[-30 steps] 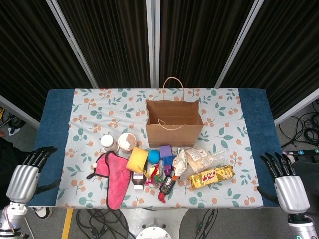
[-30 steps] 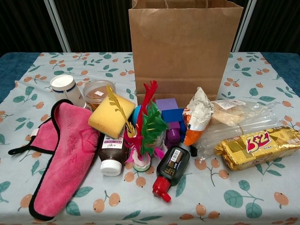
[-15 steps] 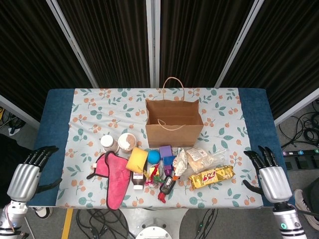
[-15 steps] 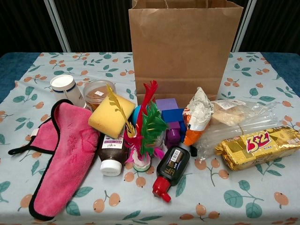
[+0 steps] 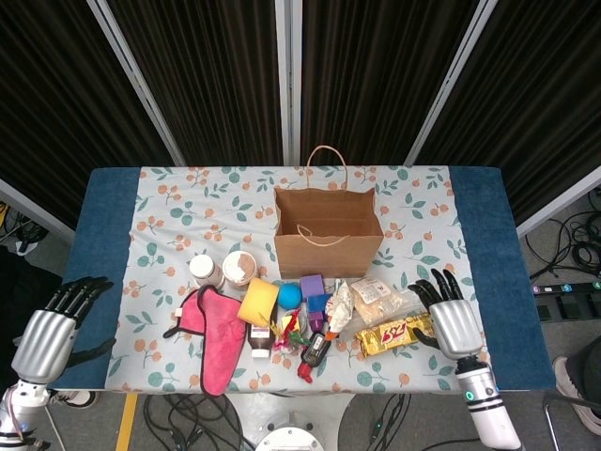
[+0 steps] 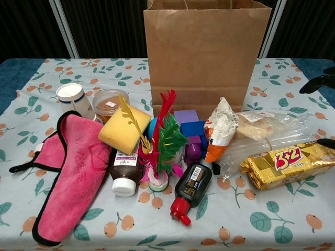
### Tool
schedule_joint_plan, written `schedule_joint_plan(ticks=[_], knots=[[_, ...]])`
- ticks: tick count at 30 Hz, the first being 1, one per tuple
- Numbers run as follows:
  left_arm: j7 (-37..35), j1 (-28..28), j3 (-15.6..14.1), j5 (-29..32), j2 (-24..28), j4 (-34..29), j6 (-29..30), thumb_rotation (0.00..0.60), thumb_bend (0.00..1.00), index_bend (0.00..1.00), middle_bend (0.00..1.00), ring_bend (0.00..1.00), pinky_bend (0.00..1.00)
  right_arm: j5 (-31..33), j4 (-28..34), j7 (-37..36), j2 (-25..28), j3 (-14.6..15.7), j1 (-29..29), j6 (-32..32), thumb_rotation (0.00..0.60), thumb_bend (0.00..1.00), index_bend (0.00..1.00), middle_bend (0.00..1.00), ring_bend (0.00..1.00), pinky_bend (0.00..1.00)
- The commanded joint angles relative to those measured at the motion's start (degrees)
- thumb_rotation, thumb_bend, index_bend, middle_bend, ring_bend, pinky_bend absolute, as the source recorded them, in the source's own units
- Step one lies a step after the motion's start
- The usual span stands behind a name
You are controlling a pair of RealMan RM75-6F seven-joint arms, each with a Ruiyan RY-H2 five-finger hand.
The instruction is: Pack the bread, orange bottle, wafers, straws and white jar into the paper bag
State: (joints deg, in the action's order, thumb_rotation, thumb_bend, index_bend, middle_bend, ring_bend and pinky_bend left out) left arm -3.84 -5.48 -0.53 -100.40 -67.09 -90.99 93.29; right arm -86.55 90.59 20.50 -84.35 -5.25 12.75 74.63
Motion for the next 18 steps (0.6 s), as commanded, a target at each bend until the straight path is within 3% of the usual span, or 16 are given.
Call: schedule_joint_plan(ticks=[1, 11, 18], knots=[[-0.6, 0.0, 0.0, -0.2, -0.2, 0.8, 0.5, 0.6, 0.09, 0.22, 0.29, 0.19, 0.22, 1.8, -3.1, 2.7, -3.9, -1.0, 1.6, -1.1, 0.6, 0.07, 0.25, 0.22, 0.05, 0.03], [-1.5, -0.2, 0.2, -0.3, -0.4, 2.4, 1.2, 0.6, 0.1, 0.22, 0.29, 0.19, 0.22, 3.2, -10.2, 5.3, -10.9, -1.8, 5.2, -3.3, 0.6, 0.1, 0.29, 0.27, 0.11, 0.09], [-2.2, -0.3, 0.3, -0.2, -0.1, 2.4, 1.5, 0.6, 0.09, 0.22, 0.29, 0.18, 0.22, 2.8, -11.2, 3.8, -12.6, -2.0, 6.2, -2.4, 0.6, 0.15, 0.35, 0.32, 0.16, 0.14]])
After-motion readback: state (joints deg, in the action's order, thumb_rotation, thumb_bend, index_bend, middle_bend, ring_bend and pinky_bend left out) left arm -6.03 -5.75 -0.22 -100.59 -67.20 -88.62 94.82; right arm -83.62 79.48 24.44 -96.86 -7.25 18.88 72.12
